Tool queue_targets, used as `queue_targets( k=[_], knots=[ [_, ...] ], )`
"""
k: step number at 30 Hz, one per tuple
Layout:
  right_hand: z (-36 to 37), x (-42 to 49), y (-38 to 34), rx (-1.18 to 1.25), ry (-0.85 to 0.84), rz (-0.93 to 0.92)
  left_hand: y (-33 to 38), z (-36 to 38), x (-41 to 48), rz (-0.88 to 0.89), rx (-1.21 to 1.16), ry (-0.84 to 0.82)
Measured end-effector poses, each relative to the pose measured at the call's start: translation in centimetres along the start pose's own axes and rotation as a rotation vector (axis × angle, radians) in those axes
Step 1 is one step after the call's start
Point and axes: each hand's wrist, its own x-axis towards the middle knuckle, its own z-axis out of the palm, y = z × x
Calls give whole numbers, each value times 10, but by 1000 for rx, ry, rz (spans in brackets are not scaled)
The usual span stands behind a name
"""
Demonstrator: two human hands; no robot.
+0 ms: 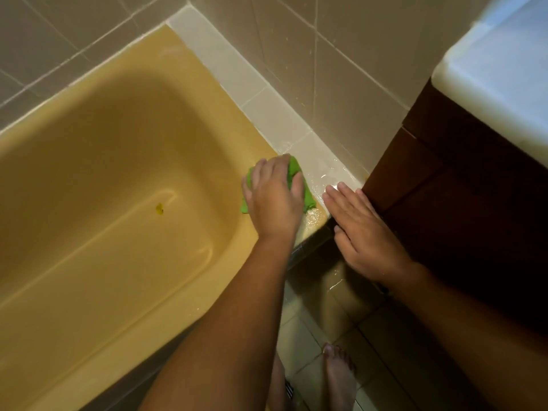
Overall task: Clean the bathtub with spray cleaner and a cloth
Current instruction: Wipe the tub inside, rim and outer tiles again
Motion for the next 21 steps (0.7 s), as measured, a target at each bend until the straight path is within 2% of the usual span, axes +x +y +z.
queue_targets(
  k=[3, 7, 9, 12, 14, 17, 21],
  knots=[
    [-4, -2, 3, 14, -34, -6, 8, -8, -41, 151, -22, -111],
    [-10, -2, 6, 9, -57, -29, -27, -35, -74, 275, -93, -220],
    [-9, -2, 5, -8, -50, -27, -45, -42, -67, 220, -148, -196],
    [-5, -2, 2, -13, -24, -6, -46, -34, -24, -7, -212, -39],
    [-1, -2, -2, -14, 0, 10, -27, -18, 2, -103, -141, 40],
    [4, -2, -6, 5, 44, 28, -4, -2, -10, 41, -38, -20],
    [0, 0, -9, -3, 62, 22, -23, -27, -65, 279, -101, -216]
  ],
)
